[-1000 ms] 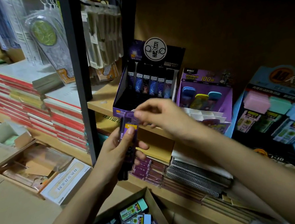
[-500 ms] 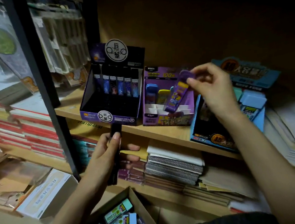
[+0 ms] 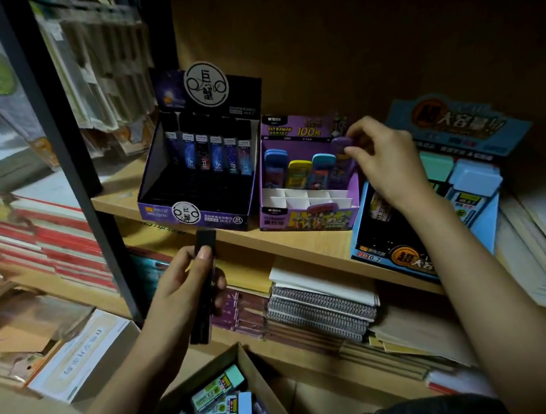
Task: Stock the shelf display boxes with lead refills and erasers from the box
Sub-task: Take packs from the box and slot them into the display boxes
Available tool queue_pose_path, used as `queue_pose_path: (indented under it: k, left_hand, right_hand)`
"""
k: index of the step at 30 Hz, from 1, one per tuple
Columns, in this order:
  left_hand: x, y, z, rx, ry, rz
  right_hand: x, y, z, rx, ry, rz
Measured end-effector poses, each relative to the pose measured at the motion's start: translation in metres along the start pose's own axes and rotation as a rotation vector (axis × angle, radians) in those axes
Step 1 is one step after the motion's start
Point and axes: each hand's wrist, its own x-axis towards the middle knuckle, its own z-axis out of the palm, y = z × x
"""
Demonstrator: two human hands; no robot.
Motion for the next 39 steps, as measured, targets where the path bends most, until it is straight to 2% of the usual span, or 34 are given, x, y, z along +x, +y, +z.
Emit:
queue_pose_path:
  k: [6,11,13,15,17,20,23,27,31,34,39]
  left_hand:
    - [0.002,0.000,0.005,0.020,0.020,0.011]
    - [0.001,0.003,0.007,0.018,0.025,0.037]
    - [0.001,0.004,0.006,0.017,0.033,0.055]
    - [0.003,0.006,0.006,0.032,0.037,0.074]
    - [0.005,0.010,0.006,0.059,0.030,0.097]
    - [0.011,0.020,0.005,0.113,-0.001,0.169]
    - [0.020,0.032,0.001,0.151,-0.022,0.235]
    - [0.035,0.044,-0.018,0.231,-0.010,0.290]
    - [0.066,0.041,-0.056,0.426,0.235,0.316]
    - [0.086,0.024,-0.078,0.575,0.358,0.332]
    - [0.104,-0.007,-0.088,0.589,0.352,0.262]
  right_hand:
    - [-0.001,0.003,0.008,-0.278,-0.065,-0.037]
    - [0.000,-0.004,-0.001,-0.285,-0.116,-0.031]
    - [0.000,-0.021,-0.010,-0.149,-0.038,-0.026]
    - [-0.007,-0.049,-0.017,0.124,-0.027,-0.020]
    - [-0.019,-0.084,-0.017,0.416,-0.206,-0.029]
    - [-0.038,-0.124,0.001,0.690,-0.507,-0.015]
    - [-0.043,-0.141,0.023,0.746,-0.584,-0.003]
    - [-0.020,-0.152,0.034,0.750,-0.543,-0.027]
    - [0.037,-0.166,0.044,0.680,-0.340,-0.030]
    - [0.080,-0.173,0.060,0.426,-0.190,-0.112]
    - [0.108,-0.183,0.109,0.281,-0.217,-0.155]
